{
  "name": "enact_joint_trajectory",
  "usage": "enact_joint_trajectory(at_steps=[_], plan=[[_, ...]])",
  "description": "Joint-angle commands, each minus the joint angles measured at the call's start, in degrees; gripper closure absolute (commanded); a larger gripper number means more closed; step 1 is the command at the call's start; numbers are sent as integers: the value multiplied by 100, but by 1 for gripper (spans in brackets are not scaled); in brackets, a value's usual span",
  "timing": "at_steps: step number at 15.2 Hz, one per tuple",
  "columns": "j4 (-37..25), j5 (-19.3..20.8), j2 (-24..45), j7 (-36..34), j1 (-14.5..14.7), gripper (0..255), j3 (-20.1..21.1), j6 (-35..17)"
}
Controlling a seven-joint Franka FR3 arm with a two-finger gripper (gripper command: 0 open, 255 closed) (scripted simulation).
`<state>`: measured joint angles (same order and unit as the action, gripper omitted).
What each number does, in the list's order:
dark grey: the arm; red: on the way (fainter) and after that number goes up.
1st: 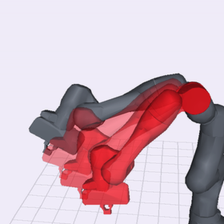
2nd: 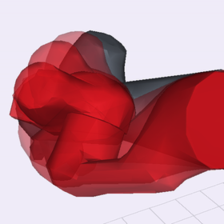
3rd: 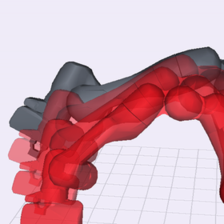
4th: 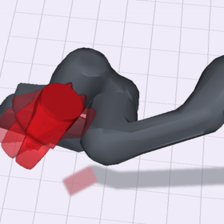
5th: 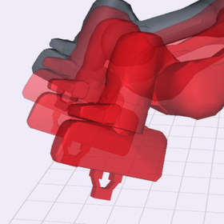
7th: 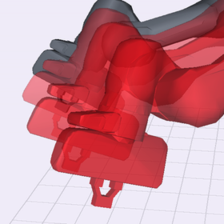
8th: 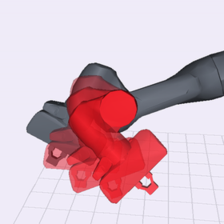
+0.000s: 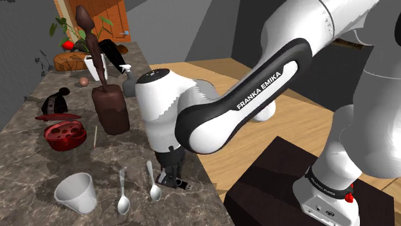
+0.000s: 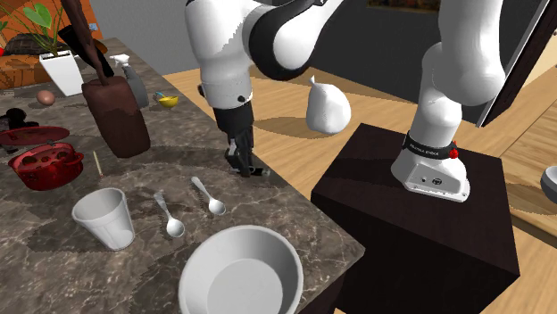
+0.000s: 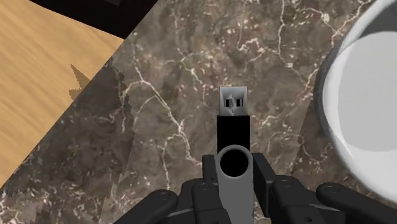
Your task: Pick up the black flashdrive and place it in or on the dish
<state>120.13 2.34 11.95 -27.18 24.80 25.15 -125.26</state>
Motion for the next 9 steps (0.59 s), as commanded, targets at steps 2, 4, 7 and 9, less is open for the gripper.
enact_joint_trajectory(at_steps=[2,4,7,9], plan=[[-212,84,190,-440,269,255,126,33],[-408,157,348,-736,466,255,198,80],[-754,288,621,-1175,773,255,289,172],[-1020,384,825,-1461,991,255,333,249]])
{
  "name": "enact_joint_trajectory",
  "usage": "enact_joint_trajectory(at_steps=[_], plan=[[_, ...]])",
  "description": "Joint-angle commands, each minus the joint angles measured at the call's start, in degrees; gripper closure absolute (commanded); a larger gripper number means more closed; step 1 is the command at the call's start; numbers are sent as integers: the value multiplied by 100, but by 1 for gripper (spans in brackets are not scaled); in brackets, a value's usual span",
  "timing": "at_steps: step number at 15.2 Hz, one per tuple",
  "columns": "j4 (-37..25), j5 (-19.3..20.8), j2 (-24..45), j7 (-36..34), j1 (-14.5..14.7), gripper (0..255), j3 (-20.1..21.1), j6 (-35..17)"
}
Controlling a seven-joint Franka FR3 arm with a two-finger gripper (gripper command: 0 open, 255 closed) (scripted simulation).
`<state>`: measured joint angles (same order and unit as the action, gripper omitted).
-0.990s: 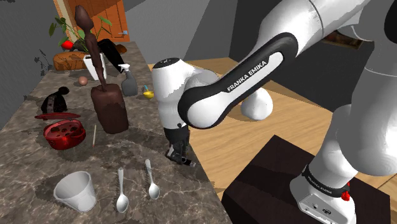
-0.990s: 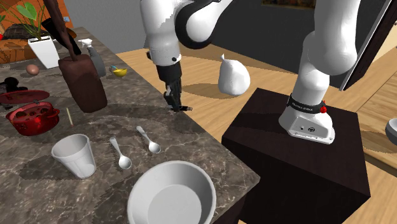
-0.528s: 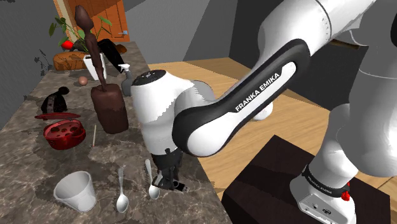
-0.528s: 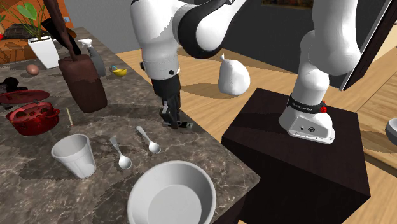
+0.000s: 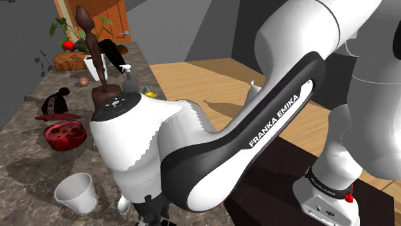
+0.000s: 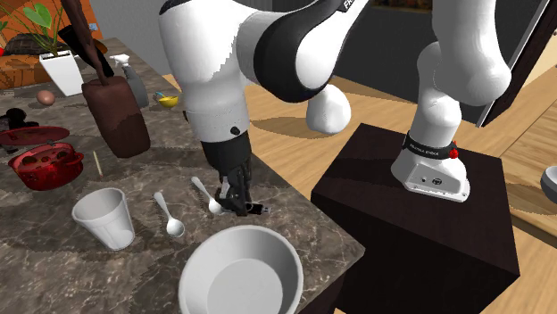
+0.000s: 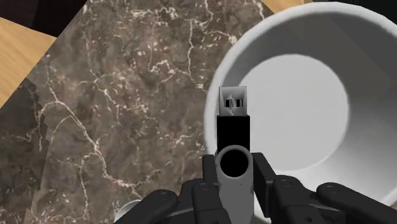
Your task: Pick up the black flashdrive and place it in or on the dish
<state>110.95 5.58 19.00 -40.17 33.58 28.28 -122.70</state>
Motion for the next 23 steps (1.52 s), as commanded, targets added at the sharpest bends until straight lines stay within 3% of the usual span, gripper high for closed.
enact_joint_trajectory(at_steps=[1,6,23], plan=[[-247,110,227,-300,228,255,35,36],[-1135,381,860,-984,868,255,75,326],[-917,682,1467,-1114,1017,255,-137,-456]])
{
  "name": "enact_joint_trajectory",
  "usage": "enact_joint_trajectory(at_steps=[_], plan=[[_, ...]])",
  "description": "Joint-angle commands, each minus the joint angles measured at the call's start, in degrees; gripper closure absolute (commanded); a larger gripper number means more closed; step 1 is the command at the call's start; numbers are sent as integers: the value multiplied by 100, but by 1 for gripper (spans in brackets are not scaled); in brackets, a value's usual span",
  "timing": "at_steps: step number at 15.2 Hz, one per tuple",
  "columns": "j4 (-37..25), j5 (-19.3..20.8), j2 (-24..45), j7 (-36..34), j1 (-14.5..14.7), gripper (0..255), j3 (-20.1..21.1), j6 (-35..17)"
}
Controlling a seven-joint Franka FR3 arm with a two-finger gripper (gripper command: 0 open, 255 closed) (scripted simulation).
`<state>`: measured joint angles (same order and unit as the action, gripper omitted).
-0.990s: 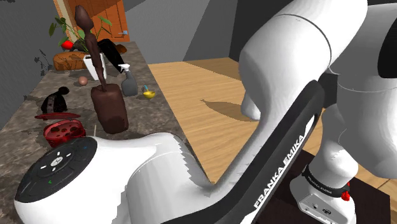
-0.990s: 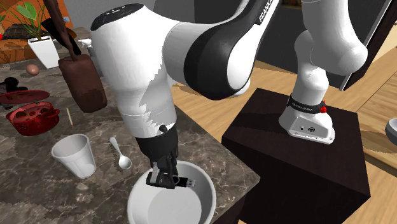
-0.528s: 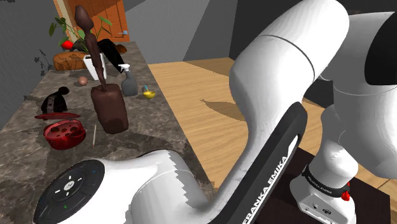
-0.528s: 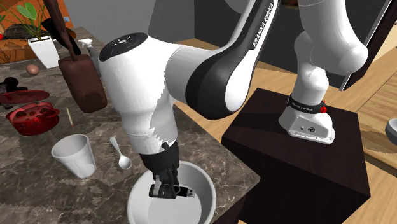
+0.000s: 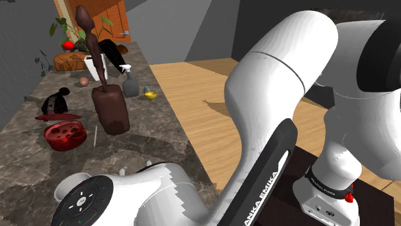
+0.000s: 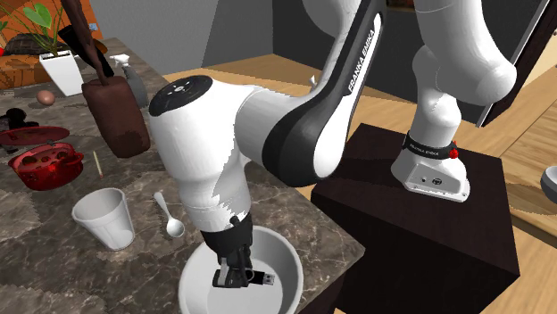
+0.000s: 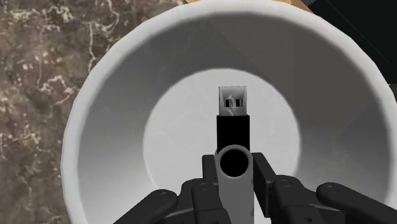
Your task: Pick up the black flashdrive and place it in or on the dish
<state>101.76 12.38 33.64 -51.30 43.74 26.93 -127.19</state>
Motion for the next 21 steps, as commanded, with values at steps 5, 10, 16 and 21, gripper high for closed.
enact_joint_trajectory(at_steps=[5,10,16,21], plan=[[2,2,4,-1,1,0,-2,-7],[2,2,4,-1,1,0,-2,-7],[-223,-191,-364,120,-106,0,127,561],[-224,-191,-363,120,-106,0,127,562]])
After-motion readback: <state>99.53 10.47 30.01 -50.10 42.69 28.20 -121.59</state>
